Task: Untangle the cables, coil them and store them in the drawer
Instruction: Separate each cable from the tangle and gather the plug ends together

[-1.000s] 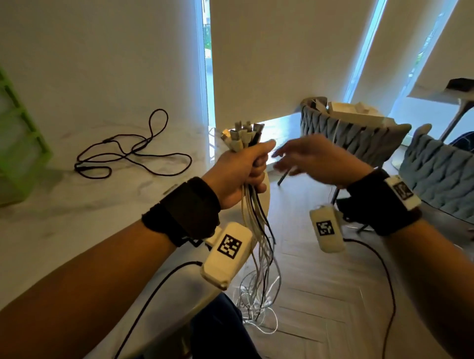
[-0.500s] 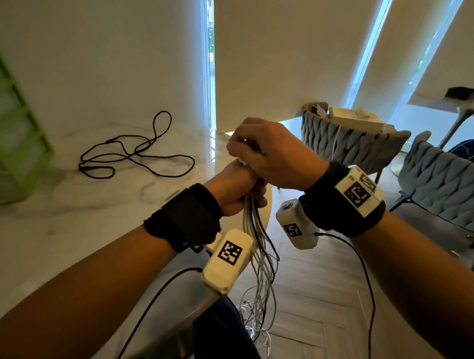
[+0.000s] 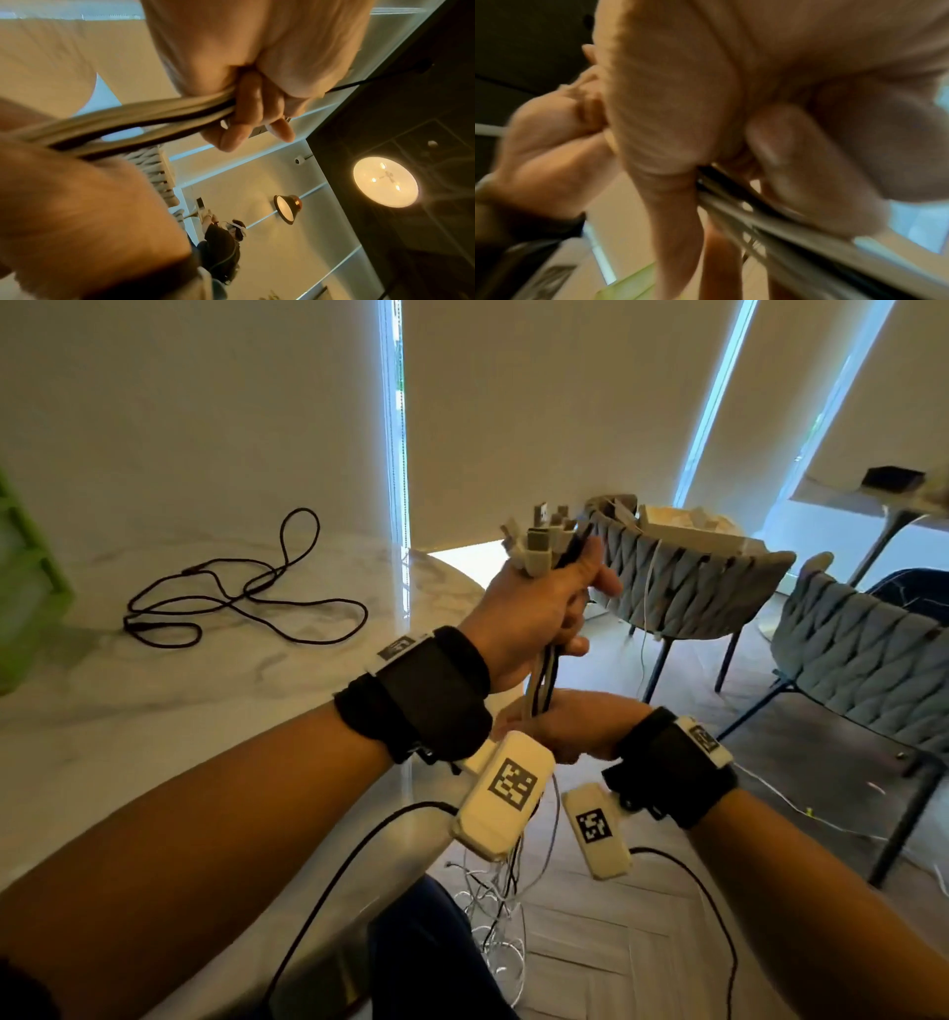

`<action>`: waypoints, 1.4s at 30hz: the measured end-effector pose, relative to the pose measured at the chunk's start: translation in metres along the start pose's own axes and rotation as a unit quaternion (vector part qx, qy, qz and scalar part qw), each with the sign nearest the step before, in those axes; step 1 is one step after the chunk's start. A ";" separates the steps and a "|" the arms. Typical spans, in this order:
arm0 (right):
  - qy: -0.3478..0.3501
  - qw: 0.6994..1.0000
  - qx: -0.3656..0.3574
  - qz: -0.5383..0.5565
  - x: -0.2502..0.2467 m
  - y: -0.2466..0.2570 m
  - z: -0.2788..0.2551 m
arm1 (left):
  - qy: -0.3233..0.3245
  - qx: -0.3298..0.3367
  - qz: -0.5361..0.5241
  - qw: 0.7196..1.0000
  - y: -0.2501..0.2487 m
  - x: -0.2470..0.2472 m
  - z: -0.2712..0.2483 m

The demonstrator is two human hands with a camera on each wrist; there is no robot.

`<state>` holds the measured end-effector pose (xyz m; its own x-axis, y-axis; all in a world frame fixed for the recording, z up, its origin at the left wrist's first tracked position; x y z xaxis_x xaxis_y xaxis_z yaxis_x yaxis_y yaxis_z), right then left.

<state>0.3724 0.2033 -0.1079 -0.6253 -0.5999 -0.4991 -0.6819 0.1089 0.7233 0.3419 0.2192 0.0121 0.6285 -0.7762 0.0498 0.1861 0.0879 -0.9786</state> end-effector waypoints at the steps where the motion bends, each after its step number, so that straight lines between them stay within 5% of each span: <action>1: 0.008 1.000 0.021 0.021 -0.004 -0.010 0.001 | 0.008 -0.002 -0.014 1.000 -0.001 0.005 0.003; 4: -0.005 0.996 0.069 0.049 -0.026 -0.045 -0.001 | 0.032 -0.009 -0.078 0.996 -0.001 0.010 0.005; 7: -0.204 0.975 0.079 -0.030 -0.086 -0.071 -0.005 | 0.056 -0.003 -0.094 0.994 0.003 0.014 0.004; 8: -0.320 0.944 0.052 -0.059 -0.111 -0.070 -0.015 | 0.058 0.001 -0.096 0.994 0.004 0.015 0.004; 10: -0.537 0.836 -0.039 -0.105 -0.138 -0.054 -0.053 | 0.057 0.008 -0.122 0.991 0.001 0.011 0.005; 11: -0.582 0.800 -0.079 -0.123 -0.139 -0.048 -0.065 | 0.058 0.011 -0.137 0.989 -0.001 0.009 0.006; 12: -0.581 0.797 -0.100 -0.130 -0.138 -0.048 -0.064 | 0.057 0.015 -0.139 0.989 -0.004 0.005 0.008; 13: -0.536 0.829 -0.092 -0.134 -0.134 -0.056 -0.048 | 0.052 0.019 -0.128 0.990 -0.007 0.001 0.009; 16: -0.198 0.973 0.060 -0.101 -0.068 -0.100 0.021 | 0.050 0.013 -0.071 0.996 -0.004 -0.002 0.009; 18: -0.073 0.990 0.105 -0.060 -0.034 -0.113 0.035 | 0.052 0.004 -0.039 0.998 0.003 0.000 0.008; 19: -0.086 0.989 0.101 -0.065 -0.038 -0.108 0.034 | 0.049 0.007 -0.025 0.998 0.004 -0.001 0.008; 22: -0.267 0.958 0.072 -0.075 -0.088 -0.097 0.017 | 0.015 0.029 0.018 0.999 0.003 -0.012 0.005; 24: -0.306 0.948 0.055 -0.069 -0.103 -0.093 0.011 | -0.008 0.030 0.036 0.999 0.001 -0.022 0.003; 34: -0.157 0.980 0.076 -0.095 -0.090 -0.033 -0.006 | -0.024 -0.008 -0.023 0.999 -0.005 -0.049 -0.006; 36: -0.202 0.973 0.021 -0.112 -0.103 0.011 -0.021 | -0.048 -0.024 0.007 0.999 -0.002 -0.059 -0.008; 39: -0.274 0.947 -0.157 -0.062 -0.111 0.089 -0.041 | -0.058 -0.035 -0.005 0.998 0.003 -0.068 -0.014; 42: -0.286 0.914 -0.284 -0.041 -0.096 0.152 -0.046 | -0.051 -0.030 -0.036 0.998 0.002 -0.078 -0.021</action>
<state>0.3466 0.2407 0.0721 -0.7876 -0.0576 -0.6135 -0.5298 -0.4452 0.7219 0.2777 0.2666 0.0023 0.6897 -0.7109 0.1374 0.1897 -0.0057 -0.9818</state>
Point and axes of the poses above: each hand's wrist, its own z-axis towards the middle knuckle, its own x-axis out of the palm, y = z × x, the point moved 9 cm from there along z, towards the middle knuckle, and after that the axes turned 9 degrees about y, right-handed, at the moved point
